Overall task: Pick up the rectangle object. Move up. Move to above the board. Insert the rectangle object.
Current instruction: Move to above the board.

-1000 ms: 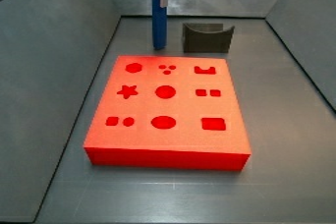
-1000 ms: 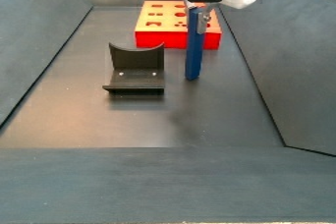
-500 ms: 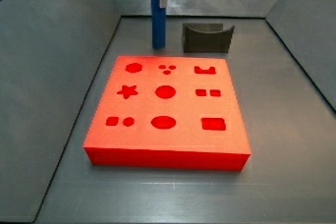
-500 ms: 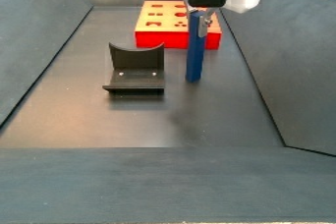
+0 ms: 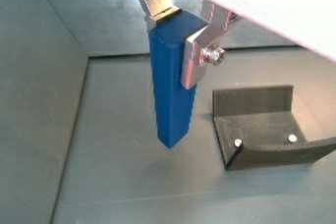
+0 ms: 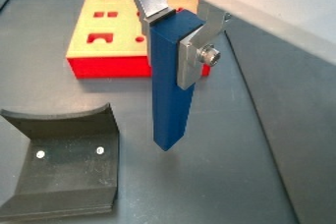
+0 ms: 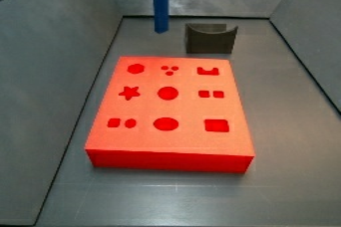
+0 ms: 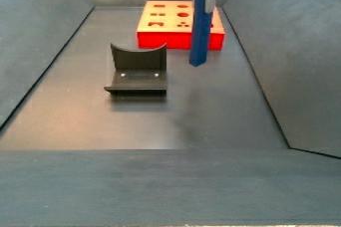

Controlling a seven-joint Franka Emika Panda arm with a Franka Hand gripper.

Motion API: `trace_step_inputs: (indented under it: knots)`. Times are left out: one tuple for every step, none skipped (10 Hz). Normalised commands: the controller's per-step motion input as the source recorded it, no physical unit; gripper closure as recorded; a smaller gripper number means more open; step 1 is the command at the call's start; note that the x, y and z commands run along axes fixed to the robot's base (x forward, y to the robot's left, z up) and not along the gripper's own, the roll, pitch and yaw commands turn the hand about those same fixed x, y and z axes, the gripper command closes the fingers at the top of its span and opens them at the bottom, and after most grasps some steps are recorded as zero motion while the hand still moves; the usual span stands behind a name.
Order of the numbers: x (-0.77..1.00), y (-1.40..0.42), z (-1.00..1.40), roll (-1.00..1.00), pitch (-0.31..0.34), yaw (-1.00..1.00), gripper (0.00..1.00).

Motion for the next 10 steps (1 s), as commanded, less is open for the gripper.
trace_step_inputs:
  knots:
    - [0.07,0.14,1.0,-0.07,0.106,0.09,1.0]
    - [0.07,0.14,1.0,-0.07,0.113,0.09,1.0]
    - [0.06,0.12,1.0,-0.08,0.105,0.05,1.0]
    - [0.05,0.11,1.0,-0.08,0.096,0.04,1.0]
    - [0.05,0.1,1.0,-0.09,0.083,0.02,1.0]
    - [0.05,0.1,1.0,-0.1,0.08,0.01,1.0]
    - [0.04,0.09,1.0,-0.11,0.075,-0.01,1.0]
    - [0.04,0.09,1.0,-0.11,0.072,-0.01,1.0]
    - [0.04,0.08,1.0,-0.12,0.071,-0.02,1.0]
    - [0.03,0.08,1.0,-0.13,0.069,-0.03,1.0]
